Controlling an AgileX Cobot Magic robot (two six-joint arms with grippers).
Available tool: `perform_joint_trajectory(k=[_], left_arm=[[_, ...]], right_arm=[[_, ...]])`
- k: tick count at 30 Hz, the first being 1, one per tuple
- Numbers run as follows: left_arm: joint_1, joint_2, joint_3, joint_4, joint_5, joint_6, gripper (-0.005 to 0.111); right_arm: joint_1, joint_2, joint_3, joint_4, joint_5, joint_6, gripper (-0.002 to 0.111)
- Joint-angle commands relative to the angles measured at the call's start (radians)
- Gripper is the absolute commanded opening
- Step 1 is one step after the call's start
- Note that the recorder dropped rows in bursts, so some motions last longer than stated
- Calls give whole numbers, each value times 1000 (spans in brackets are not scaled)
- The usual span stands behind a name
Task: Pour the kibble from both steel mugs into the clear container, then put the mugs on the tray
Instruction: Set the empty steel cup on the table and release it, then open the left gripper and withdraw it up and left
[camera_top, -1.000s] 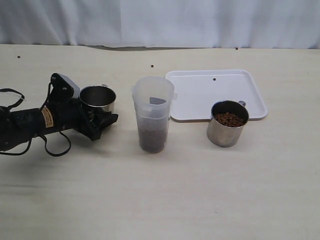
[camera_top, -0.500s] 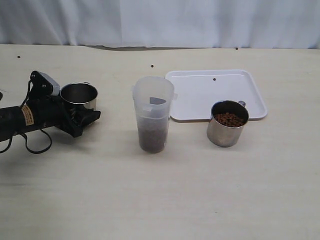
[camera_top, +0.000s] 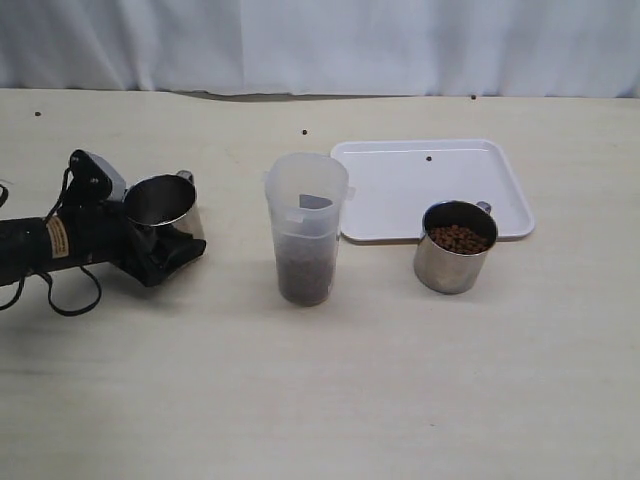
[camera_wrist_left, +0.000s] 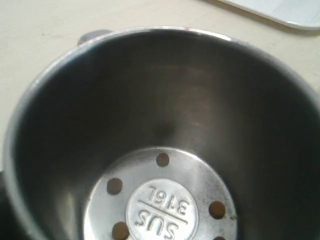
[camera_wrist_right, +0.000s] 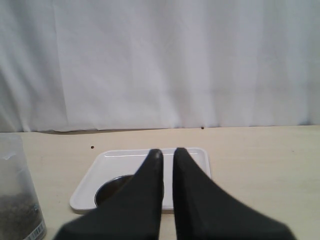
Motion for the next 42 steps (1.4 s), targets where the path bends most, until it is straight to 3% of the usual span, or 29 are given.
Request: perform_joint_trajectory(k=[1, 10, 27, 32, 35, 40, 42], left_arm=[[-1, -5, 4, 5, 30, -20, 90], [-1, -188, 4, 247, 93, -303, 90], [-1, -430, 4, 376, 88, -541, 90], [-1, -508, 4, 446, 85, -734, 90], [-1, -532, 4, 435, 24, -750, 90], [-1, -539, 4, 378, -255, -791, 90], [1, -554, 4, 376, -290, -824, 85]], right_arm=[[4, -4, 4, 3, -4, 0, 5], [4, -4, 4, 3, -4, 0, 5], [4, -4, 4, 3, -4, 0, 5], [4, -4, 4, 3, -4, 0, 5], [4, -4, 4, 3, -4, 0, 5], [4, -4, 4, 3, -4, 0, 5], [4, -4, 4, 3, -4, 0, 5]])
